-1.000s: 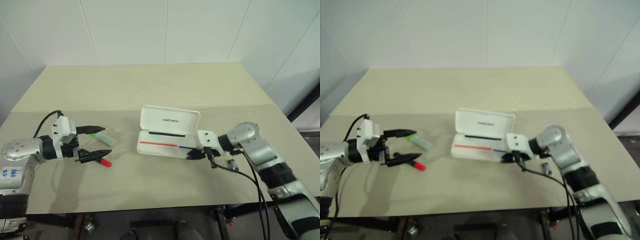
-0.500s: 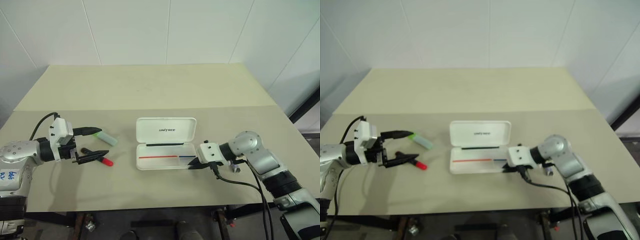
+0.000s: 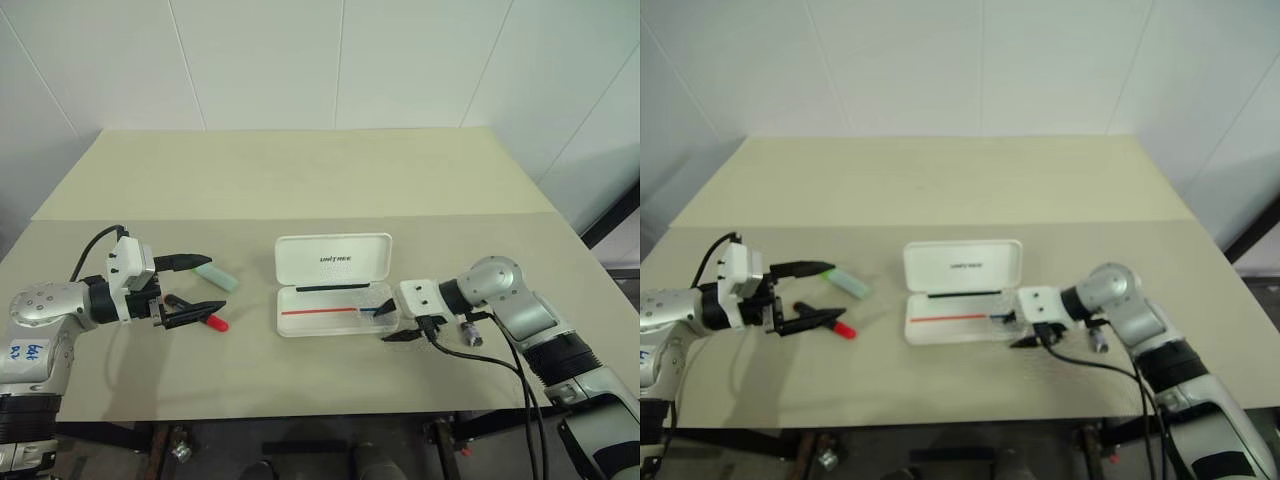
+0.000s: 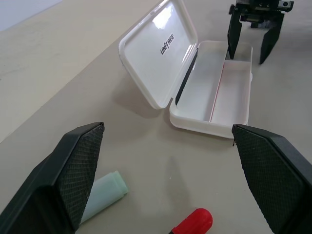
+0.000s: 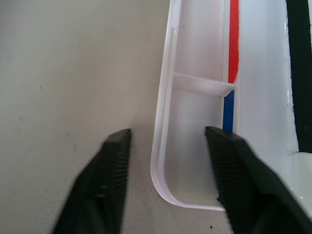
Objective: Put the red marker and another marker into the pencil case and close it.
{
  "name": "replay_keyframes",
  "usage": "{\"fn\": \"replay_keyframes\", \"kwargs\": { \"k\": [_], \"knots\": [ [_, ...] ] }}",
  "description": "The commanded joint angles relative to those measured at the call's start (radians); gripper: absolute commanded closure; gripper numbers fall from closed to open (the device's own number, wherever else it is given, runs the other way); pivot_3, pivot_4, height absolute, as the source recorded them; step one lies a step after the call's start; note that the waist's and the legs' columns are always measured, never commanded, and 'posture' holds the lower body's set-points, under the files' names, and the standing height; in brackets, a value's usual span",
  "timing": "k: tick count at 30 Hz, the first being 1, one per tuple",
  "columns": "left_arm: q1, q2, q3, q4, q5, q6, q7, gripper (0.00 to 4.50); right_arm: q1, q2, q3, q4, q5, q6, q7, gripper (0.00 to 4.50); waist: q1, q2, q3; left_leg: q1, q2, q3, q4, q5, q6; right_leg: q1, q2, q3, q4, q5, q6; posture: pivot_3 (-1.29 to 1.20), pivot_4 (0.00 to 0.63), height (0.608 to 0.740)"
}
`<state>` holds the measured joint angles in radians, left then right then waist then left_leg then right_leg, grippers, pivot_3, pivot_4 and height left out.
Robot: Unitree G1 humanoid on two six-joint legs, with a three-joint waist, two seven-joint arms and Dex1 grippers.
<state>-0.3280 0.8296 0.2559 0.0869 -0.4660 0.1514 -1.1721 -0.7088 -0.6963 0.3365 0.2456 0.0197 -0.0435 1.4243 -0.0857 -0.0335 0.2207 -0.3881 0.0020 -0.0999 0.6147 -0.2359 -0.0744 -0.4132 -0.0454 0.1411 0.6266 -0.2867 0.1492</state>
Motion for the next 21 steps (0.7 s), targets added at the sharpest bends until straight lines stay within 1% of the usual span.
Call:
{"fn": "replay_keyframes", "kwargs": {
  "k": [1,8,14,19,21],
  "knots": [
    [-0.008,-0.003,0.015,-0.021,-0.013,-0.011,0.005,0.0,0.02,-0.029,-0.05,-0.058,0.052,0.033,0.019,0.52,0.001,0.0,0.0,0.0,0.0,0.0,0.0,0.0,0.0,0.0,0.0,0.0,0.0,0.0,0.0,0.0,0.15,0.74],
    [-0.009,-0.021,0.009,-0.02,-0.012,-0.017,0.011,0.0,0.062,-0.063,-0.078,-0.14,0.13,0.12,0.048,0.52,-0.001,0.0,0.0,0.0,0.0,0.0,0.0,0.0,0.0,0.0,0.0,0.0,0.0,0.0,0.0,0.0,0.15,0.74],
    [-0.007,-0.036,0.003,-0.026,-0.011,-0.015,0.014,0.0,0.103,-0.107,-0.09,-0.192,0.174,0.159,0.062,0.52,0.003,0.0,0.0,0.0,0.0,0.0,0.0,0.0,0.0,0.0,0.0,0.0,0.0,0.0,0.0,0.0,0.15,0.74],
    [0.002,-0.037,0.004,-0.036,-0.015,-0.012,0.016,0.0,0.122,-0.123,-0.137,-0.219,0.219,0.224,0.033,0.52,0.002,0.0,0.0,0.0,0.0,0.0,0.0,0.0,0.0,0.0,0.0,0.0,0.0,0.0,0.0,0.0,0.15,0.74],
    [0.011,-0.038,0.007,-0.047,-0.018,-0.008,0.019,0.0,0.136,-0.134,-0.174,-0.232,0.246,0.26,0.018,0.52,0.003,0.0,0.0,0.0,0.0,0.0,0.0,0.0,0.0,0.0,0.0,0.0,0.0,0.0,0.0,0.0,0.15,0.74]
  ]
}}
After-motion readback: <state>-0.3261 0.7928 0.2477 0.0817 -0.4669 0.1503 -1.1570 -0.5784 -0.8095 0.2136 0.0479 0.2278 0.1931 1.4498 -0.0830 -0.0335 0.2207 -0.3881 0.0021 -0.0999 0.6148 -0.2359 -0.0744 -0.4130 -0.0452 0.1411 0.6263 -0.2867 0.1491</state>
